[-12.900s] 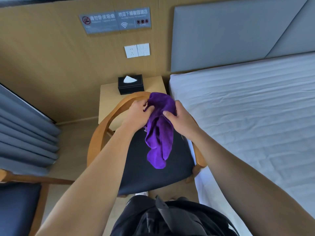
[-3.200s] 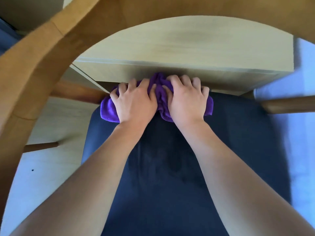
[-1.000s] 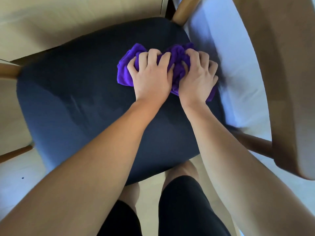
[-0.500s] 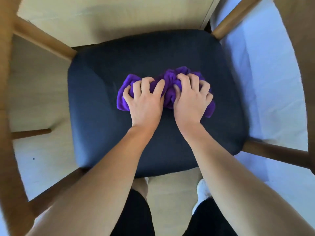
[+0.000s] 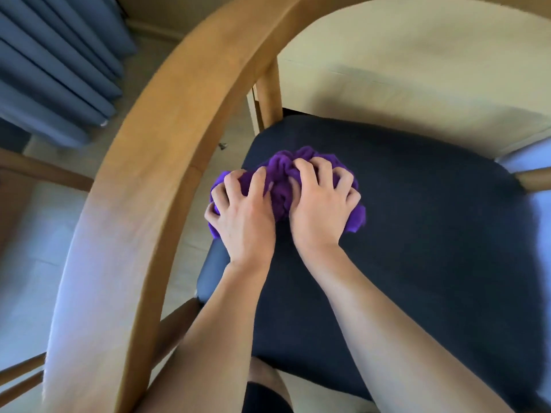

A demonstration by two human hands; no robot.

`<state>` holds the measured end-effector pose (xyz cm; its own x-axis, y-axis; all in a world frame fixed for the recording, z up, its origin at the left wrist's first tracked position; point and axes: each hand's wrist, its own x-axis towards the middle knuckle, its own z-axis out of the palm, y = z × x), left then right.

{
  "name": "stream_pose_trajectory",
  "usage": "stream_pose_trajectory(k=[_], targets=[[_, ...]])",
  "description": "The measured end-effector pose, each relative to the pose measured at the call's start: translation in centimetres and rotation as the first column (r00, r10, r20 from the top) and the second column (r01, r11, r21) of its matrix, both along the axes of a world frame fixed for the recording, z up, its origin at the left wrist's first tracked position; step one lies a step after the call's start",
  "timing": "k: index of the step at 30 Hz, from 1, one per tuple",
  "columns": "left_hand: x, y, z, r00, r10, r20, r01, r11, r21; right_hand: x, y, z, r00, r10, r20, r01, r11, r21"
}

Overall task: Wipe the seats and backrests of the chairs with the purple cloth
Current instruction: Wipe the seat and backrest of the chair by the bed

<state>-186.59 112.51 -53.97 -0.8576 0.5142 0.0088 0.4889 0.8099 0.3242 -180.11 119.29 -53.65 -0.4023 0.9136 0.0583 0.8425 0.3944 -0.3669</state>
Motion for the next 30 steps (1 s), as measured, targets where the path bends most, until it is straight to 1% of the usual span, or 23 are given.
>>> stream_pose_trajectory(k=[4,5,7,9,11,15,17,19,23,28,30], targets=[[-1.3,3.9,1.2,0.962,0.237,0.137,-0.235,0.972,-0.031,-3.0,2.4,-0.2,0.998,0.055,-0.041,-0.056,0.998,-0.023],[-1.9,4.7,1.6,0.947,0.279,0.161,-0.28,0.96,-0.013,-3.8,3.2,-0.2,0.995,0.087,-0.041,-0.088,0.996,-0.029],[-3.3,6.0,1.4,0.93,0.303,0.21,-0.313,0.95,0.016,-5.4,5.0,-0.1,0.987,0.159,-0.028,-0.16,0.987,-0.029],[-4.4,6.9,1.1,0.928,0.287,0.235,-0.306,0.951,0.046,-6.5,6.5,0.0,0.978,0.207,-0.016,-0.207,0.978,-0.029],[-4.6,7.1,0.8,0.935,0.269,0.232,-0.29,0.955,0.063,-6.6,7.1,-0.1,0.977,0.213,-0.004,-0.213,0.977,-0.021],[-3.5,5.2,0.6,0.948,0.215,0.237,-0.238,0.968,0.077,-5.7,6.5,0.1,0.966,0.257,0.014,-0.256,0.965,-0.048],[-2.6,3.8,1.3,0.95,0.207,0.236,-0.223,0.974,0.042,-4.8,5.6,0.6,0.96,0.281,0.021,-0.278,0.956,-0.09],[-0.9,1.7,1.9,0.95,0.22,0.222,-0.217,0.975,-0.034,-3.3,3.5,1.1,0.95,0.312,0.019,-0.307,0.943,-0.128],[3.6,-3.5,2.6,0.951,0.261,0.164,-0.237,0.959,-0.155,0.1,-1.8,1.3,0.921,0.388,0.025,-0.381,0.914,-0.14],[7.3,-8.0,3.2,0.956,0.269,0.118,-0.239,0.945,-0.221,3.6,-5.5,1.4,0.888,0.459,0.005,-0.452,0.876,-0.17],[8.3,-9.1,3.2,0.957,0.251,0.144,-0.218,0.953,-0.211,5.1,-6.3,1.5,0.875,0.485,-0.008,-0.479,0.862,-0.167]])
